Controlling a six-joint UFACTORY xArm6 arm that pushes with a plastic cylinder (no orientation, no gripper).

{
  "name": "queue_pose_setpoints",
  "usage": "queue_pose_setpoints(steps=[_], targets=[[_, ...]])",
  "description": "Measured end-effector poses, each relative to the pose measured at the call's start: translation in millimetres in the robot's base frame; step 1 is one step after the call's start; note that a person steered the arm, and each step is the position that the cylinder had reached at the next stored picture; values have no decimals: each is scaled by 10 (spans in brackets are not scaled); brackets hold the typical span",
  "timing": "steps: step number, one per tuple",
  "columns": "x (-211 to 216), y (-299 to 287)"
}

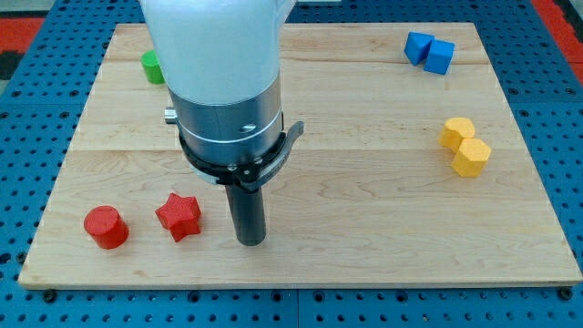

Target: Push the red star close to red circle

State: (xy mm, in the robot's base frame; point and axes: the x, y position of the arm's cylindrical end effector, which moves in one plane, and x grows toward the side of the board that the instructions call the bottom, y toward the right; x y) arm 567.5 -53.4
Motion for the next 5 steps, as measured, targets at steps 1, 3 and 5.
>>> queue_pose_setpoints(steps=[1,3,5], targets=[[-121,-432],[-165,-638],[-165,-861]])
